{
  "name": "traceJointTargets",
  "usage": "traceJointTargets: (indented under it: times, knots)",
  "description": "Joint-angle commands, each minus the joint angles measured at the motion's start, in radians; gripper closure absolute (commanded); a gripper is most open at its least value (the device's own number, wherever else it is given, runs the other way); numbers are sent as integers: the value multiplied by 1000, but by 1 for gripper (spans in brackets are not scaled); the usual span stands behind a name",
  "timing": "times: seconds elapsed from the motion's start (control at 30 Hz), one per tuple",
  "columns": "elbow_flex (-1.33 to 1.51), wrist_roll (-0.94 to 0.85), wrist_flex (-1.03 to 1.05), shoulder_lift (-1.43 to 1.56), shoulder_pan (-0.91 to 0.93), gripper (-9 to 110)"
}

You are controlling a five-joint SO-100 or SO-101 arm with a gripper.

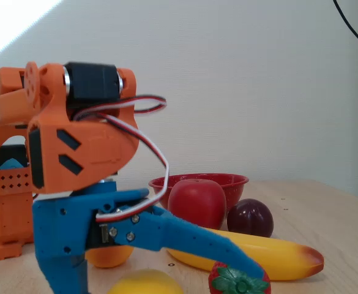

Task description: Put the lemon in the red bowl.

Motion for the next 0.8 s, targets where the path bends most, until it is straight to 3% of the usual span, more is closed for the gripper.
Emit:
traceJointTargets:
  times: [0.0,0.77]
  knots:
    - [-35,-12,-18,40,12,38]
    - [-25,-23,-34,38,15,46]
